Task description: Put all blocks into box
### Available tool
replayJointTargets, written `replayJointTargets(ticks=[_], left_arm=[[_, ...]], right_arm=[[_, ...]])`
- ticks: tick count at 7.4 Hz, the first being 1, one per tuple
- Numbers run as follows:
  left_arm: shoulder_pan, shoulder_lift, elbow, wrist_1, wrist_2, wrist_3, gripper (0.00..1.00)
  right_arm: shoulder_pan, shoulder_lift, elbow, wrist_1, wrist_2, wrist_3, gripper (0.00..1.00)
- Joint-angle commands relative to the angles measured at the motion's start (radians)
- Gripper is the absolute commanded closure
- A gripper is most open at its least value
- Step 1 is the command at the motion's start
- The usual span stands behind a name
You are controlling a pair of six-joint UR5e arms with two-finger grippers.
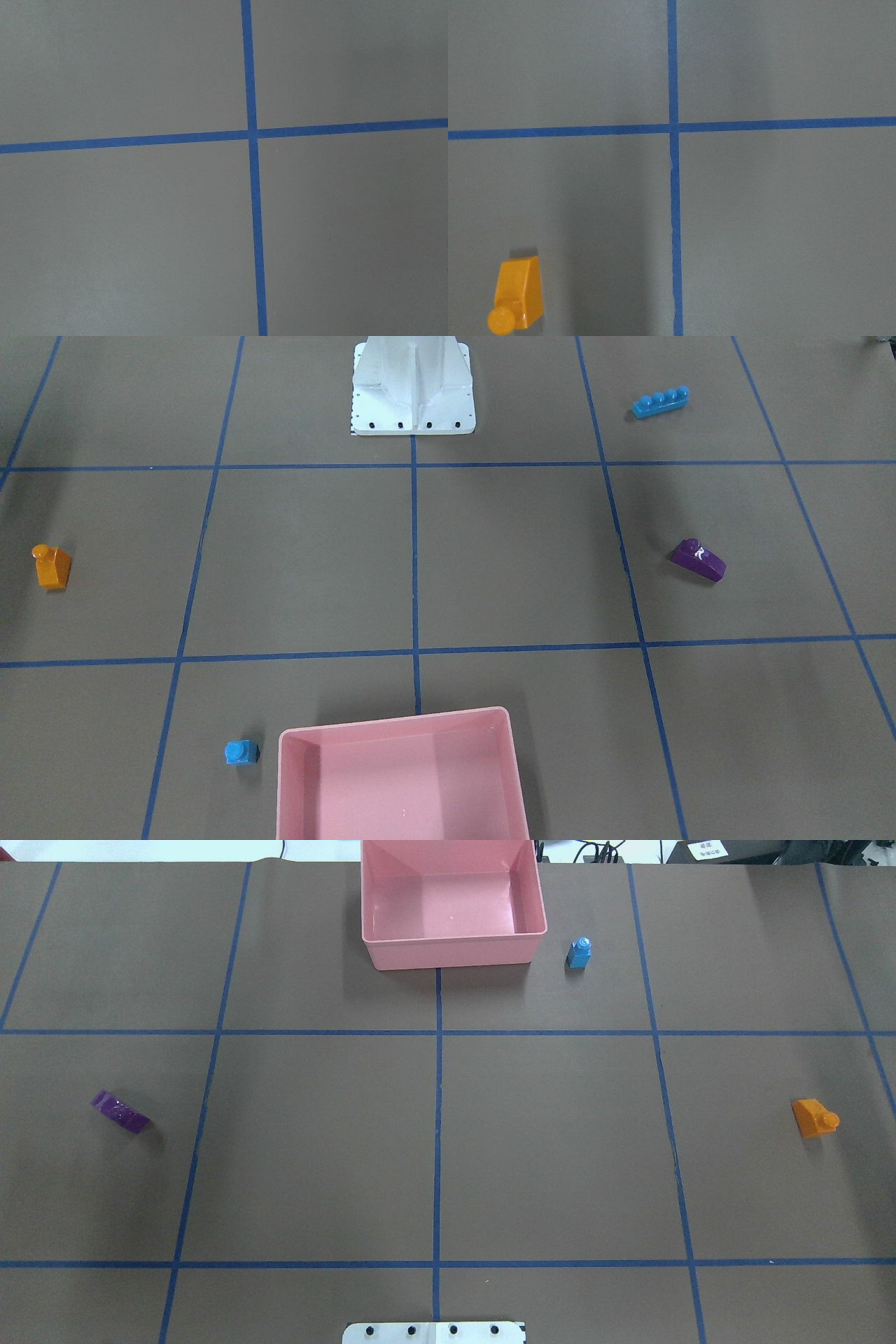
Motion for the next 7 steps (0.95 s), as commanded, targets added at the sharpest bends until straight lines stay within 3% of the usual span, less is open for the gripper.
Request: replayJointTargets(ticks=[1, 5, 7], left_arm=[[0.002, -0.001, -0.004, 0.000, 0.000, 0.000, 0.00], [0.005, -0.019, -0.013, -0.026, 0.002, 0.000, 0.00], [0.092, -0.021, -0.015, -0.185, 0.000, -0.108, 0.00]], right_arm=[[0.001, 0.000, 0.001, 0.001, 0.000, 0.002, 0.00], [-0.001, 0.017, 0.014, 0.002, 0.000, 0.014, 0.00], [-0.008, 0.038, 0.037, 0.002, 0.002, 0.061, 0.00]])
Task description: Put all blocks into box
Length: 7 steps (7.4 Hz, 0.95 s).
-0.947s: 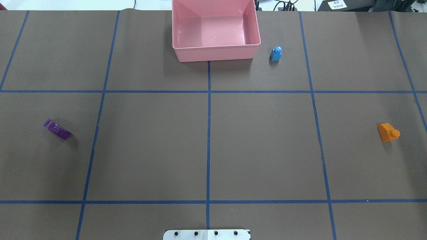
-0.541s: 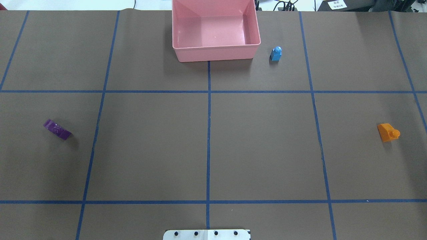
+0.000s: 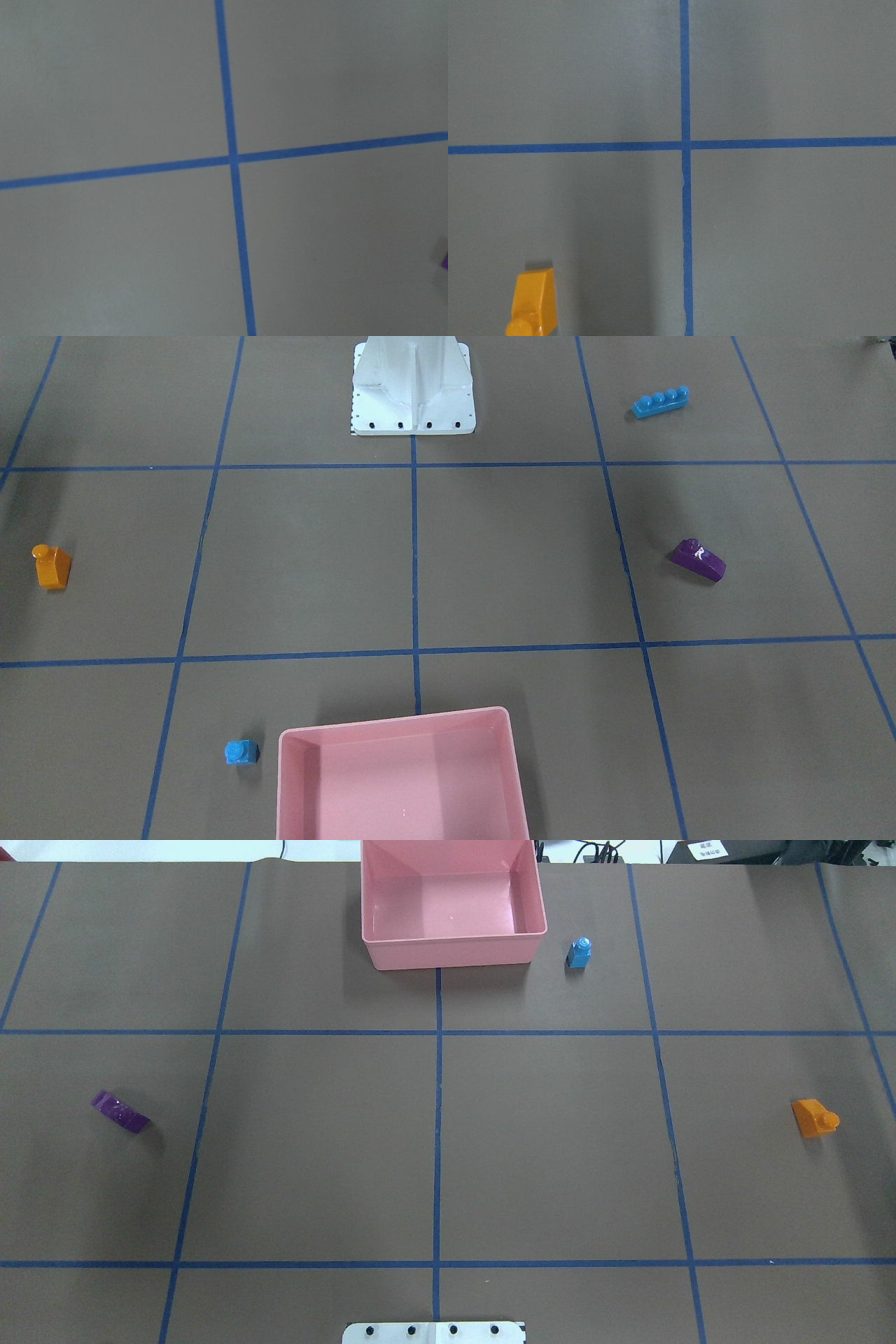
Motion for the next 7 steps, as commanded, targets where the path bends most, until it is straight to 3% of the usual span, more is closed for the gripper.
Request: replayJointTargets(ticks=[1, 3, 5, 7], left_arm=[[0.110, -0.004, -0.020, -0.155, -0.002, -0.129, 0.00], [0.152, -0.005, -0.017, -0.325, -0.002, -0.303, 0.00], [0.204, 0.013, -0.034, -0.351, -0.037, -0.484, 0.00], [0.270, 0.016, -0.081, -0.354, -0.013, -0.862, 0.00]], right_arm=[[-0.030, 0.058, 0.019, -0.003, -0.002, 0.103, 0.00], [-0.030, 0.083, 0.007, 0.014, 0.034, 0.162, 0.00], [-0.032, 0.064, -0.003, 0.083, 0.051, 0.165, 0.00], [-0.035, 0.063, -0.001, 0.084, 0.053, 0.167, 0.00]])
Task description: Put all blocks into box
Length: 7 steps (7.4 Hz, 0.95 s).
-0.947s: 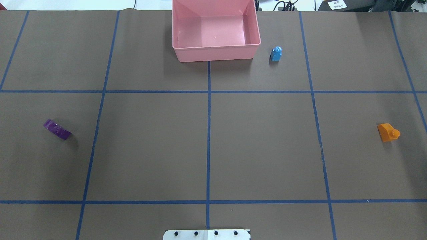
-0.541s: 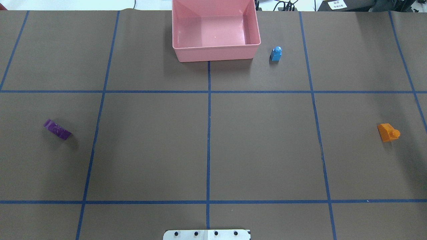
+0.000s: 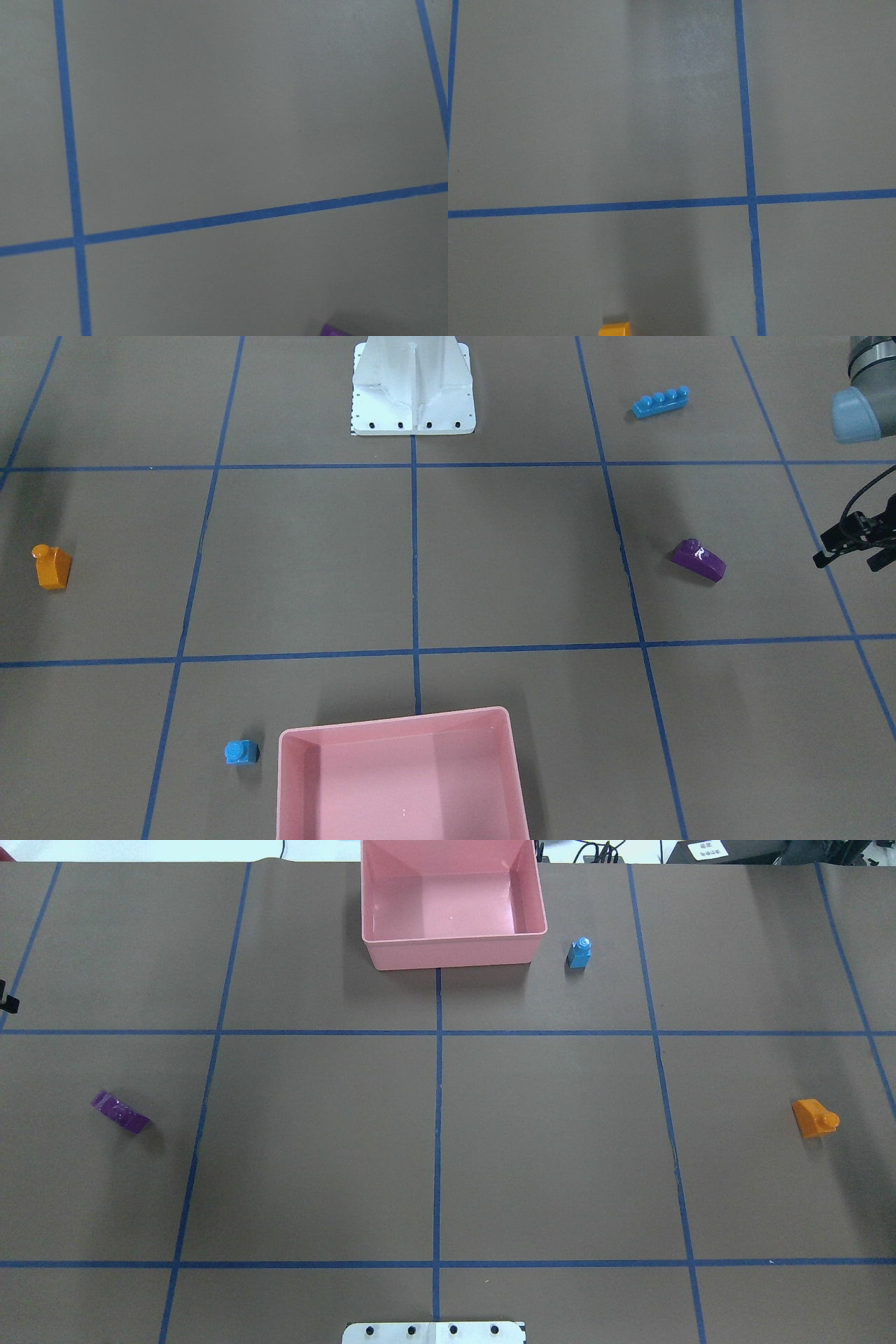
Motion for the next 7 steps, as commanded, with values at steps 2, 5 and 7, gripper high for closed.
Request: replayJointTargets(ticks=[2, 5, 7], left_arm=[[0.153, 0.005, -0.067, -0.004, 0.155, -0.571, 0.00], [0.365, 0.033, -0.068, -0.042, 0.404, -0.934, 0.00], [0.399, 0.144, -0.066, -0.222, 0.414, -1.036, 0.00]], right_arm=[[-0.010, -0.001, 0.002, 0.007, 0.002, 0.000, 0.00], [-0.030, 0.005, 0.014, 0.007, 0.042, 0.026, 0.00], [-0.098, 0.026, 0.089, 0.007, 0.045, 0.189, 0.00]])
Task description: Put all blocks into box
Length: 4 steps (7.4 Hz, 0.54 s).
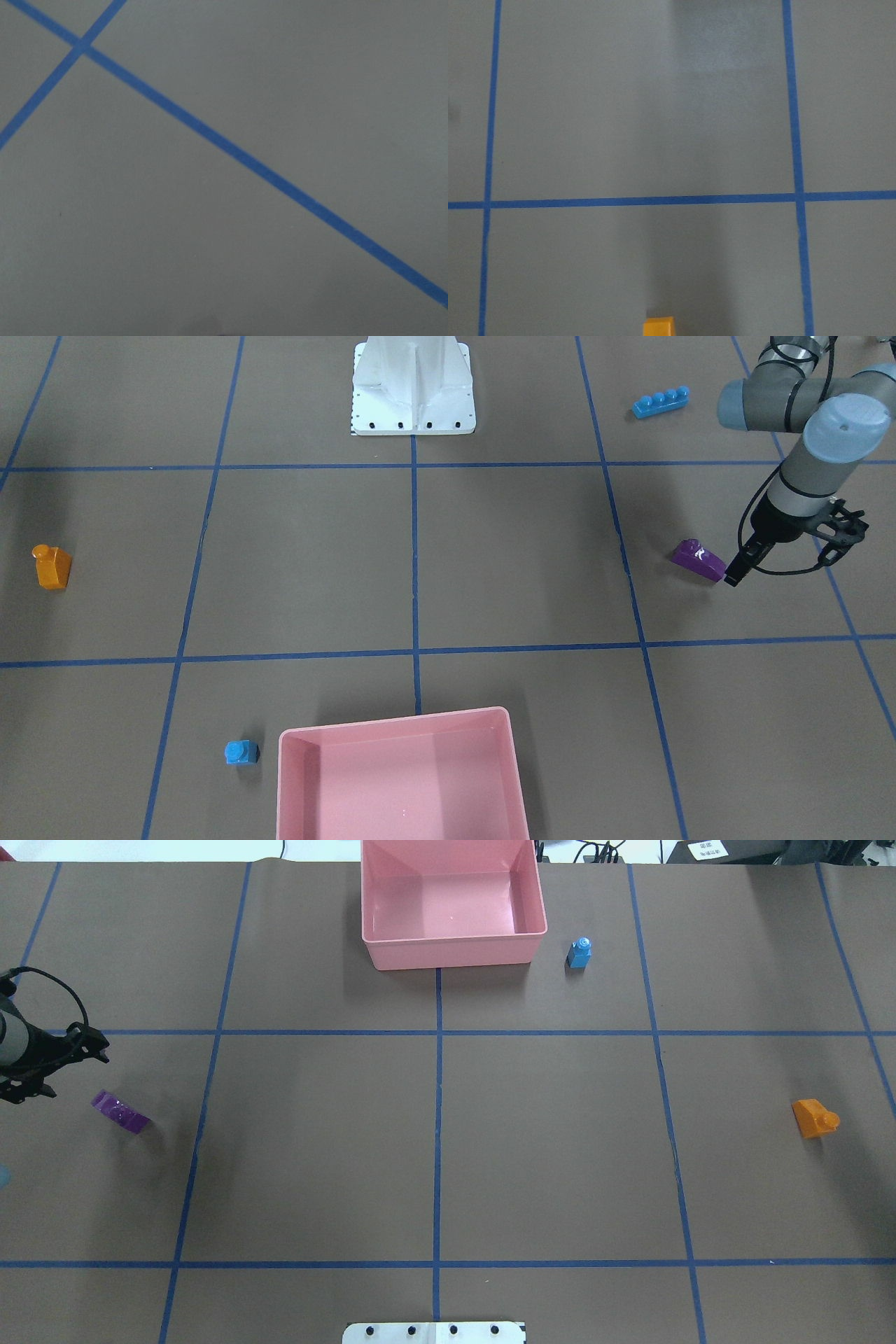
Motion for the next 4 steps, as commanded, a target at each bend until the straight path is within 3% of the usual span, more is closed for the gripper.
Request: replayJointTargets(ticks=[1, 4], left_arm=[[0.041, 0.057, 0.002, -0.095, 0.028, -0.098, 0.00], [0.129, 0.007, 0.013, -0.091, 0.073, -0.201, 0.00]], right_arm=[[-0.050, 0.023, 0.060, 0.001, -0.008, 0.138, 0.00], [-0.066, 0.022, 0.072, 0.001, -0.018, 0.148, 0.00]])
